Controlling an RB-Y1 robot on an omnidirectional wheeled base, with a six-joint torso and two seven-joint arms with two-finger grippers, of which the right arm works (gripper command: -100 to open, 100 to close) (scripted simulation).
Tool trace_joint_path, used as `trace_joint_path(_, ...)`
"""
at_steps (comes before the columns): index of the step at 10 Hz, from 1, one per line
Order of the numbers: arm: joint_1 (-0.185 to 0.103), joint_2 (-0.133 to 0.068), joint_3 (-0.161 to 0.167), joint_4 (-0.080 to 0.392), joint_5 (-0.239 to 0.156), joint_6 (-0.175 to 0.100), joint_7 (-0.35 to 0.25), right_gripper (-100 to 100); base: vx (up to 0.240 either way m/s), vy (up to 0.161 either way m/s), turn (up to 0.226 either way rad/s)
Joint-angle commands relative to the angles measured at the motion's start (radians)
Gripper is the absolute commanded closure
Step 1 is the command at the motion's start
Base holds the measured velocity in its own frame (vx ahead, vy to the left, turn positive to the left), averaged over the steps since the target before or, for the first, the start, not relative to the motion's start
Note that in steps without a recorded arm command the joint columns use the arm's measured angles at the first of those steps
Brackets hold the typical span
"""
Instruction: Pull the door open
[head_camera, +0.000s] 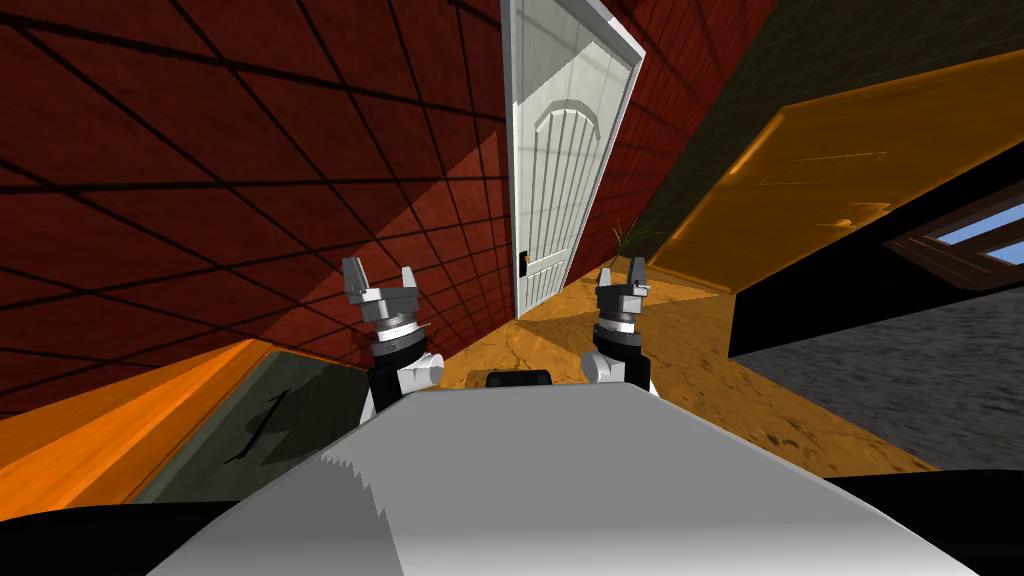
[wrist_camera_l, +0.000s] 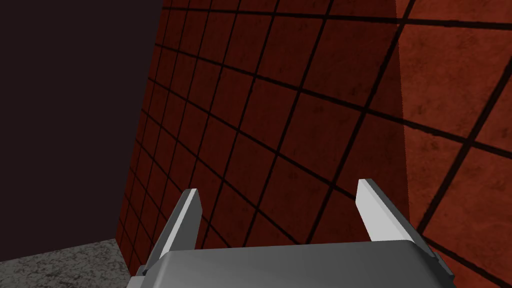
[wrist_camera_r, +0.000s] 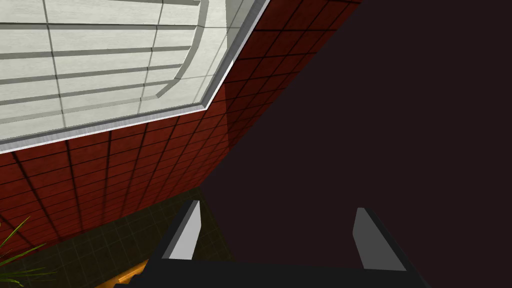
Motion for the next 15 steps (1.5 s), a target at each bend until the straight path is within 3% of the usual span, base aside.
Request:
trace_joint_path(1,-0.002,-0.005,0.002,0.002,-0.002,0.000,-0.003,-100,0.136,-0.052,-0.048)
trace_joint_path(12,-0.016,-0.038,0.017,0.019,-0.015,0.001,-0.027,-100,0.222,-0.115,-0.034)
trace_joint_path(15,-0.029,-0.062,0.031,0.036,-0.027,0.002,-0.048,-100,0.176,-0.118,-0.073)
